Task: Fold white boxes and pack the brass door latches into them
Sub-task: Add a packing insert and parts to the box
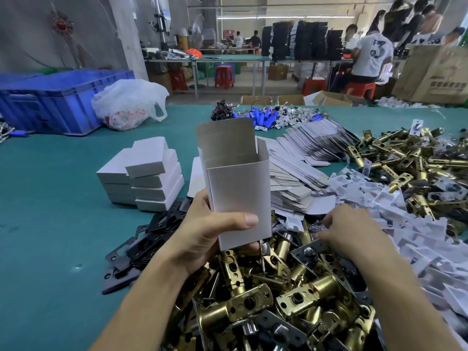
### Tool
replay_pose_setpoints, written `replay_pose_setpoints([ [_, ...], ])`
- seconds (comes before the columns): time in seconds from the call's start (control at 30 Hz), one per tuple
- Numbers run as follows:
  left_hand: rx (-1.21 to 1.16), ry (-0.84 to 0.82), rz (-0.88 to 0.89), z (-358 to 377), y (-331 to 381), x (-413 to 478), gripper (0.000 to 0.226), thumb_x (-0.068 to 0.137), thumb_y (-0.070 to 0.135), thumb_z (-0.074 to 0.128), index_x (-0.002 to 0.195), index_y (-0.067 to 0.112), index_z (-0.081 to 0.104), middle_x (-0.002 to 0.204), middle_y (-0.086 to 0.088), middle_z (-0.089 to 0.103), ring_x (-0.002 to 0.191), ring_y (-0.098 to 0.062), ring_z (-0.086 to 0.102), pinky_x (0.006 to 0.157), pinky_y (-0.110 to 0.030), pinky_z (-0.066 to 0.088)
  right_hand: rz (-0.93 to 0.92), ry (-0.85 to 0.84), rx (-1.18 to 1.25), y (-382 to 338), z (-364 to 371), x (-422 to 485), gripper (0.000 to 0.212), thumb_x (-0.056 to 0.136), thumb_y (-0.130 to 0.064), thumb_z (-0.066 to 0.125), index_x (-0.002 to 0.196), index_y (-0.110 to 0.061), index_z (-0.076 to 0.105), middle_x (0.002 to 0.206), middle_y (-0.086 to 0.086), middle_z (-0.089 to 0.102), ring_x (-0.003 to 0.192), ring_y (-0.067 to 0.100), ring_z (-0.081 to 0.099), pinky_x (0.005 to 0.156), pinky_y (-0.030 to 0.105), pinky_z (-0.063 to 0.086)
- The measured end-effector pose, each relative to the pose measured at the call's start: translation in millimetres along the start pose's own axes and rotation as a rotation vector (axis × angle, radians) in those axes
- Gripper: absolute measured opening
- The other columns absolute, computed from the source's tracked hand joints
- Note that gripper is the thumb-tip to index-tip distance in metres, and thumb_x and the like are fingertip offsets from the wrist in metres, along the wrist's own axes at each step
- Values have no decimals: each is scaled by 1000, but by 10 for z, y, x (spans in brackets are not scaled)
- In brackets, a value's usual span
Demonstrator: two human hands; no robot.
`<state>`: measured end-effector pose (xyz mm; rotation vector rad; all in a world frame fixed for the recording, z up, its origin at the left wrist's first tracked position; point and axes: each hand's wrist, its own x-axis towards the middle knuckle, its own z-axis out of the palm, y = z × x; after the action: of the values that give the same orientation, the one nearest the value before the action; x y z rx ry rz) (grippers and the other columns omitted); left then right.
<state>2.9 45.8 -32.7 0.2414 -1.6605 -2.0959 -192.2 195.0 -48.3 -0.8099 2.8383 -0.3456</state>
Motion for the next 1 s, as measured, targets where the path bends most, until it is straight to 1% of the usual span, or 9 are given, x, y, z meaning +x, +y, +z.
replay_pose_setpoints([
  [0.07, 25, -13, -5, 6, -5, 6, 51, 61, 10, 82, 111, 9, 71, 114, -31, 65, 90, -45, 70, 60, -44, 61, -29, -3, 55, 16, -6, 6, 2, 82, -22, 75, 83, -22, 72, 87, 5, 66, 79, 22, 63, 72, 36, 56],
  [0.17, 68, -24, -11, 30, 5, 6, 53, 63, 11, 83, 114, 8, 70, 114, -30, 67, 89, -55, 67, 60, -44, 61, -65, 28, 158, 65, -31, 7, 18, 82, -20, 77, 67, -28, 70, 79, -1, 68, 70, 10, 60, 58, 27, 46],
  [0.23, 84, -24, -9, 37, 23, -1, 52, 63, 14, 82, 113, 11, 70, 115, -30, 67, 94, -60, 64, 61, -46, 62, -107, -2, 202, 69, -75, 1, 19, 83, -21, 77, 67, -28, 69, 80, -3, 69, 72, 8, 61, 58, 27, 46],
  [0.4, 109, -42, -41, 76, 35, -22, 53, 60, 19, 81, 111, 12, 70, 114, -31, 67, 101, -51, 67, 64, -49, 62, -257, 121, 382, 65, -414, -168, 16, 90, -21, 69, 76, -26, 63, 79, -6, 68, 67, 6, 63, 56, 19, 45],
  [0.53, 130, -34, -49, 104, -2, -21, 49, 57, 19, 83, 105, 15, 72, 109, -31, 68, 97, -51, 67, 66, -49, 61, -352, 342, 666, 5, -666, -406, 13, 94, -18, 63, 84, -25, 60, 68, 0, 71, 55, 9, 68, 53, 34, 51],
  [0.67, 139, -44, -55, 89, -11, -12, 49, 55, 15, 86, 102, 16, 75, 103, -27, 71, 88, -39, 71, 63, -44, 61, -496, 374, 977, -149, -772, -592, 21, 91, -7, 66, 104, -23, 63, 79, -1, 72, 63, 15, 69, 54, 24, 54],
  [0.77, 144, -43, -72, 76, -27, -3, 61, 54, 12, 87, 111, 3, 69, 101, -27, 71, 81, -35, 71, 61, -42, 60, -648, 354, 1175, -278, -819, -739, 33, 87, -2, 68, 114, -20, 64, 89, 4, 72, 72, 20, 73, 62, 24, 59],
  [0.93, 132, -58, -72, 67, -35, 8, 64, 59, 11, 86, 117, -2, 65, 105, -32, 68, 82, -39, 70, 61, -42, 61, -810, 548, 1139, -559, -802, -856, 19, 88, 1, 69, 101, -12, 67, 81, 1, 70, 70, 15, 73, 61, 20, 58],
  [1.0, 138, -69, -75, 60, -38, 9, 67, 59, 12, 86, 121, -1, 63, 107, -31, 69, 84, -39, 70, 63, -43, 61, -847, 650, 1120, -604, -869, -861, 18, 90, 0, 68, 102, -13, 64, 89, -2, 69, 74, 14, 72, 62, 19, 58],
])
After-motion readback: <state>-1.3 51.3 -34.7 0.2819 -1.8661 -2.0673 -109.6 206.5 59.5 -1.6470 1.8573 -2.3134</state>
